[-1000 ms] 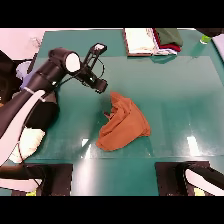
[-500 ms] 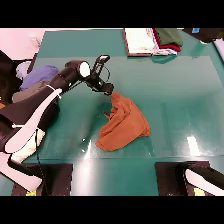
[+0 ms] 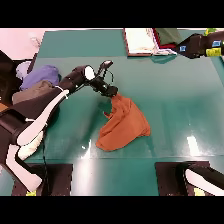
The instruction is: Fold the shirts.
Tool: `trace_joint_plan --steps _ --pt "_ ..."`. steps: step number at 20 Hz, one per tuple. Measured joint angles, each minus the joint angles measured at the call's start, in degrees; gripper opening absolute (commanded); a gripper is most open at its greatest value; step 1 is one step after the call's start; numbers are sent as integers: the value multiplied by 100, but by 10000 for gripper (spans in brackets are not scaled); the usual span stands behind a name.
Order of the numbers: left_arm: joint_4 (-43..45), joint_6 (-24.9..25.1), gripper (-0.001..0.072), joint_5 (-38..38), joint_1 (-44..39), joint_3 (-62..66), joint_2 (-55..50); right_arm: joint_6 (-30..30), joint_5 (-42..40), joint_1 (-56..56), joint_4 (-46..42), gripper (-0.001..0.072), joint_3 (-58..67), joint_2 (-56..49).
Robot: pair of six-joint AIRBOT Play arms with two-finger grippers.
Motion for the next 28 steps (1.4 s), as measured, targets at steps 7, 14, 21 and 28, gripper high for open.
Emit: trace_joint_plan --steps 7,14,21,28 --pt "1547 -17 26 -1091 767 426 791 260 282 157 -763 18 -284 20" --pt "2055 219 27 -2186 1340 426 1493 636 -72 1202 -1279 621 -2120 50" --pt "2140 256 27 -2446 1412 380 1574 942 -944 2476 -1071 536 -3276 -1073" --pt "2149 267 27 -2481 1414 378 1576 1012 -1309 3080 -1049 17 -2885 -2090"
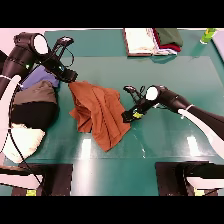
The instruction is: Fold the shirts.
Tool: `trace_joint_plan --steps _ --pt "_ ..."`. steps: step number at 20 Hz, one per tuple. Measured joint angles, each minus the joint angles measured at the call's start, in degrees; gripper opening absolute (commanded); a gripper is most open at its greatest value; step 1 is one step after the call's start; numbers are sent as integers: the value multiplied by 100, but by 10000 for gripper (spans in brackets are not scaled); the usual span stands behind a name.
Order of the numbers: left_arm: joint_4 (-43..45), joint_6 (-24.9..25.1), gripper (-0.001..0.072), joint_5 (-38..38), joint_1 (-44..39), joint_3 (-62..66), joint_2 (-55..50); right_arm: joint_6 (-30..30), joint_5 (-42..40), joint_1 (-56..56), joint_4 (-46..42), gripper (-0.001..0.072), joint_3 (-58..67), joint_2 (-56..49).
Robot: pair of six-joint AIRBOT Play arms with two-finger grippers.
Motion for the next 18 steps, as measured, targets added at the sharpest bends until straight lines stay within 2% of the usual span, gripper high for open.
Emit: trace_joint_plan --steps 3,7,10,14,18 --pt "15 0 26 55 0 2 42 17 -103 42 -52 17 101 -24" --pt "66 -15 26 319 0 142 678 107 42 -201 -686 16 496 715" --pt "-9 -33 26 452 0 448 1558 153 535 -647 -1209 16 1401 1565" --pt "-426 -11 25 612 0 741 2774 175 1032 -1217 -1475 15 2872 2557" --pt "-684 142 26 732 -2 848 3392 184 1362 -1663 -1561 15 3921 3005"
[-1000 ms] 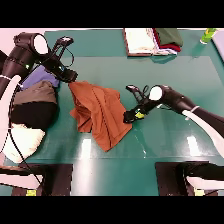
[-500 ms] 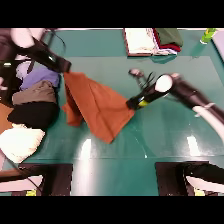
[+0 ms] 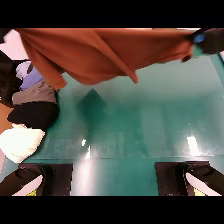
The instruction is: Fold the shirts.
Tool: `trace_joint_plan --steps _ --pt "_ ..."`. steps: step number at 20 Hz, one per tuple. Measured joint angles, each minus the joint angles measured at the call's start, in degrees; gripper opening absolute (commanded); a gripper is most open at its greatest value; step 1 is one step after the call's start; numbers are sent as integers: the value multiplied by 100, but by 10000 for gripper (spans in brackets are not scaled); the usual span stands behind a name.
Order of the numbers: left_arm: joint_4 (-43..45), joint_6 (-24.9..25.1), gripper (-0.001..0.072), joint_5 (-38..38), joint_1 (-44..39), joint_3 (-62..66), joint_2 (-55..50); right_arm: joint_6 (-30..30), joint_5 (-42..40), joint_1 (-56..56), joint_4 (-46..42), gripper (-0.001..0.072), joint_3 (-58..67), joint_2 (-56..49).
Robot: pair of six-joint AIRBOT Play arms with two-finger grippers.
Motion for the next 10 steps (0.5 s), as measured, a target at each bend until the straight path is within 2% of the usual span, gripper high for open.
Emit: trace_joint_plan --steps 5,10 --pt "-122 260 25 9 0 -420 -96 4 625 -286 -72 15 232 -162" --pt "-258 579 26 50 -476 -2273 -308 4 673 -352 -278 15 -1222 -273"
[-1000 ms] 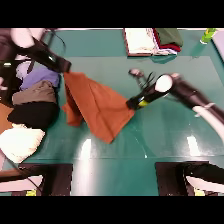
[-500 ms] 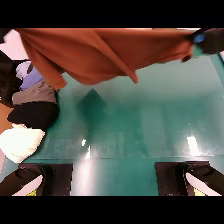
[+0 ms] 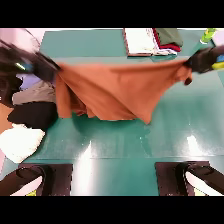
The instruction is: Fold the shirts.
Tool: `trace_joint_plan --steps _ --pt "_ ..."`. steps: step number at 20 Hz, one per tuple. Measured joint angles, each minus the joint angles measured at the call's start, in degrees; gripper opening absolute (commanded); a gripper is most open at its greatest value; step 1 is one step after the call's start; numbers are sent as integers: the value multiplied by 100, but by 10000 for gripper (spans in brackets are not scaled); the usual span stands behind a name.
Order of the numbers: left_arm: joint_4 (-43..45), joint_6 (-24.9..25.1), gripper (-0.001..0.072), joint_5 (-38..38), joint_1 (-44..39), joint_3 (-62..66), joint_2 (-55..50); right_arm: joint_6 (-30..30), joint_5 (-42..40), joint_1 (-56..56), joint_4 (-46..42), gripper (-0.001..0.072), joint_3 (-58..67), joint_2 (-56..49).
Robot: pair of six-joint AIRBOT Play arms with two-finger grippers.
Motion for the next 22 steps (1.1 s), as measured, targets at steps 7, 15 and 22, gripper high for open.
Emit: trace_joint_plan --steps 7,15,22 --pt "-437 114 425 52 -1445 -2868 -70 37 -420 -11 -173 15 -2011 291" --pt "-205 -365 621 -66 -1425 -2511 -70 79 -645 -15 -221 16 -2566 393" --pt "688 -929 621 396 579 -1810 -776 83 -826 -15 -111 16 -2612 398"
